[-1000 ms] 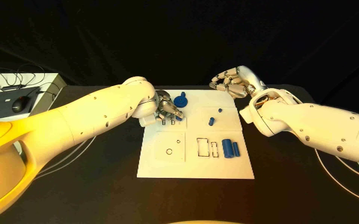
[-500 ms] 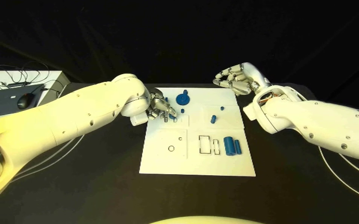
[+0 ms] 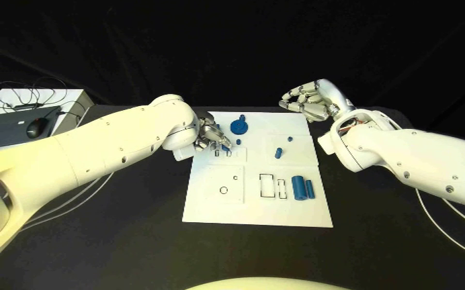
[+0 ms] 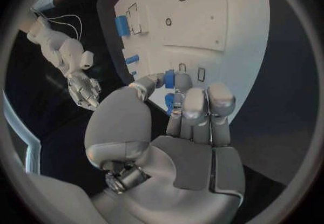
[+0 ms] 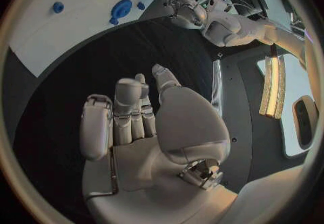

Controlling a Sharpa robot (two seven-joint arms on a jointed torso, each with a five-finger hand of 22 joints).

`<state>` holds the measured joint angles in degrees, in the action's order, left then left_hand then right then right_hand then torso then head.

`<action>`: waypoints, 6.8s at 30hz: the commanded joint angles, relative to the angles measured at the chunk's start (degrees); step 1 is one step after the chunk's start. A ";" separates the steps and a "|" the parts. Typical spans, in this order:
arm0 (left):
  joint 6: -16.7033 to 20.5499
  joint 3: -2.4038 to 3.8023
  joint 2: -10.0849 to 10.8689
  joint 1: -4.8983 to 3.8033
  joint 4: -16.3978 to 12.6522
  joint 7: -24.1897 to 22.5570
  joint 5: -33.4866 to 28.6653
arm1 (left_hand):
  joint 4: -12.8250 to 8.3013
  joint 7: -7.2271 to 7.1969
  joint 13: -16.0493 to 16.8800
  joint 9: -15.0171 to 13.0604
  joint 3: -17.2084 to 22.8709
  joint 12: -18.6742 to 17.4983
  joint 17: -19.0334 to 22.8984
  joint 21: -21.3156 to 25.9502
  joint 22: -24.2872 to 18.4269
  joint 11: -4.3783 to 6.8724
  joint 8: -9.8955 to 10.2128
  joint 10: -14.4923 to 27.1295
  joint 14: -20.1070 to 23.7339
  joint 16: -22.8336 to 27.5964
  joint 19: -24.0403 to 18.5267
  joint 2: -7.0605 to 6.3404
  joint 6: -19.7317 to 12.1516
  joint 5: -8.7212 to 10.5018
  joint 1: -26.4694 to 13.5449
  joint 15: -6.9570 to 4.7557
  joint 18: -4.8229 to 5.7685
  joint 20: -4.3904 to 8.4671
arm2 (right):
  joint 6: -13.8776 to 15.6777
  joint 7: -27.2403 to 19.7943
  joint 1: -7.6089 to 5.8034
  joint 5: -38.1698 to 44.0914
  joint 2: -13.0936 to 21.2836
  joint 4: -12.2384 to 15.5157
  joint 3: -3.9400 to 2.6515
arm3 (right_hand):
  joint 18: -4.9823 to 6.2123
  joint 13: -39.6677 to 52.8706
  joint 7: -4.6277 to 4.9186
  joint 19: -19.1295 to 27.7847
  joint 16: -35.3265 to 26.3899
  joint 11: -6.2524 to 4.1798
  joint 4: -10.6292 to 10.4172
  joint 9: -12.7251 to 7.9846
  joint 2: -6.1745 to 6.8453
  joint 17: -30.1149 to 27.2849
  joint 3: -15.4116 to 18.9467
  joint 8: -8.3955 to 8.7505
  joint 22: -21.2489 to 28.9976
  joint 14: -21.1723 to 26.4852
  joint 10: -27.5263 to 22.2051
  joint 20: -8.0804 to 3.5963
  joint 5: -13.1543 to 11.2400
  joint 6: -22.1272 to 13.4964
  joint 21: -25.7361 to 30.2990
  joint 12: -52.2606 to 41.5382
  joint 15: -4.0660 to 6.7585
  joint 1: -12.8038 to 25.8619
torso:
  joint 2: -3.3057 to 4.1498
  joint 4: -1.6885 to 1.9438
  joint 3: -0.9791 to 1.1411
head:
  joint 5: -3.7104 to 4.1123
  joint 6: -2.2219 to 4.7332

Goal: Assemble the parts on the task board

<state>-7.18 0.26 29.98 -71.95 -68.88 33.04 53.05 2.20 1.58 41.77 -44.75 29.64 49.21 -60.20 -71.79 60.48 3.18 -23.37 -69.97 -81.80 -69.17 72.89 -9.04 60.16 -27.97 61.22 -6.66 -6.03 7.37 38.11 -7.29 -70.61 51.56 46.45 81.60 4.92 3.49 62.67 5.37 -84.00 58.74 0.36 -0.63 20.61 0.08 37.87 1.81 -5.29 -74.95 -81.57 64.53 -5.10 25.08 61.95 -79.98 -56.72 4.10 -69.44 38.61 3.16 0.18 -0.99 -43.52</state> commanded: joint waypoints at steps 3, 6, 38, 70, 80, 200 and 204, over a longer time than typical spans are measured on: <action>2.26 -0.21 -0.97 0.06 0.63 -0.24 3.73 | -7.01 -2.57 0.08 -9.85 6.79 -0.22 0.20 0.18 0.09 1.65 0.08 -2.07 0.24 -0.17 0.47 0.45 3.03 -0.18 0.68 -0.39 1.04 0.08 | -0.44 -0.40 0.02 0.54 -0.04 0.03 -0.04 | -1.01 0.04 0.26 -5.25 -0.32 -0.19 0.01 -0.23 -0.19 0.12 0.31 0.48 -11.04 -0.27 -0.07 -0.25 0.31 0.17 -0.17 0.35 0.09 0.22 | 0.10 0.00 -0.01 | 0.04 -0.13; 2.27 -0.53 -1.49 0.12 1.17 -0.23 4.31 | -7.01 -2.57 0.08 -9.85 6.79 -0.22 0.20 0.18 0.09 1.65 0.08 -2.07 0.24 -0.17 0.47 0.45 3.03 -0.18 0.68 -0.39 1.04 0.08 | -0.43 -0.41 0.02 0.54 -0.03 0.06 -0.04 | -1.01 0.04 0.26 -5.25 -0.32 -0.19 0.01 -0.23 -0.19 0.12 0.31 0.48 -11.04 -0.27 -0.07 -0.25 0.31 0.17 -0.17 0.35 0.09 0.22 | 0.08 0.02 -0.01 | 0.10 -0.25; 1.41 -2.17 -3.53 0.79 2.62 0.33 6.12 | -7.11 -2.36 0.29 -10.43 7.47 -0.73 1.14 0.42 0.80 1.51 0.60 -1.91 0.47 -0.41 0.56 0.80 3.00 0.04 0.93 -0.31 1.12 0.08 | -0.91 0.02 0.02 0.62 -0.07 0.23 -0.04 | -1.00 0.05 0.26 -5.24 -0.36 -0.18 -0.09 -0.39 -0.25 0.19 0.33 0.58 -11.02 -0.27 -0.06 -0.24 0.27 0.26 -0.17 0.39 0.09 0.38 | 0.09 0.03 -0.03 | 0.43 -0.74; -0.23 -2.17 -3.38 1.53 2.78 0.77 7.72 | -6.95 -2.31 0.44 -10.65 7.57 -0.83 1.38 0.61 1.19 1.48 0.79 -1.88 0.56 -0.57 0.58 0.72 3.00 0.11 1.19 -0.24 1.16 0.02 | -1.09 0.08 0.06 0.62 -0.10 0.06 -0.04 | -1.00 0.05 0.26 -5.24 -0.36 -0.18 -0.09 -0.39 -0.25 0.19 0.33 0.58 -11.02 -0.27 -0.06 -0.24 0.27 0.26 -0.17 0.39 0.09 0.38 | 0.13 0.03 -0.04 | 0.41 -1.28; -0.33 -2.17 -3.89 1.70 2.84 0.79 7.91 | -6.84 -2.33 0.49 -10.66 7.42 -0.82 1.38 0.65 1.33 1.47 0.85 -1.95 0.56 -0.67 0.62 0.64 3.06 0.13 1.17 -0.24 1.18 0.01 | -1.10 0.05 0.13 0.62 -0.14 0.02 -0.04 | -1.00 0.05 0.26 -5.24 -0.36 -0.18 -0.09 -0.39 -0.25 0.19 0.33 0.58 -11.02 -0.27 -0.06 -0.24 0.27 0.26 -0.17 0.39 0.09 0.38 | 0.16 -0.02 -0.06 | 0.35 -1.25; 3.39 9.29 -2.73 0.17 12.82 -1.76 6.77 | 14.13 2.32 -6.26 15.46 -26.78 2.36 7.06 12.64 -0.74 -2.59 6.71 5.19 3.77 3.11 -2.97 -0.34 -0.85 20.12 6.20 2.95 -2.71 -4.63 | -0.87 -0.06 0.63 0.57 0.93 0.31 -0.07 | -1.00 0.16 0.27 -5.24 -0.58 -0.19 -0.06 -0.56 -0.31 0.37 0.38 0.65 -10.95 -0.31 0.07 -0.25 0.32 0.28 -0.16 0.37 0.09 0.50 | 1.28 -0.35 -0.36 | 0.69 1.22; 2.77 9.13 -4.33 -0.05 15.60 -1.98 6.54 | 14.10 2.32 -6.31 15.48 -26.68 2.40 6.94 12.59 -0.65 -2.58 6.52 5.20 3.73 3.01 -2.94 -0.20 -0.93 20.08 6.28 2.95 -2.68 -4.62 | -0.84 -0.08 0.57 0.62 0.86 0.43 -0.12 | -1.00 0.16 0.27 -5.24 -0.58 -0.19 -0.06 -0.56 -0.31 0.37 0.38 0.65 -10.95 -0.31 0.07 -0.25 0.32 0.28 -0.16 0.37 0.09 0.50 | 1.60 -0.50 -0.48 | 0.58 1.53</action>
<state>-3.44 9.39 25.97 -71.89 -53.67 32.10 59.10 16.30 3.88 35.50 -29.33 3.09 51.42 -53.26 -59.36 59.78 0.51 -16.66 -65.21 -78.09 -65.83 69.97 -9.15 59.67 -7.86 67.76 -3.98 -8.40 3.01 37.45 -6.98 -69.99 51.68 47.33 81.89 4.85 3.49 62.78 5.36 -84.00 58.30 0.46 -0.63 20.09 -0.15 38.19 1.81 -5.03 -74.95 -81.57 64.63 -5.10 25.08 61.94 -79.98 -56.49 4.10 -69.21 39.89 2.81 -0.19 -0.32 -42.21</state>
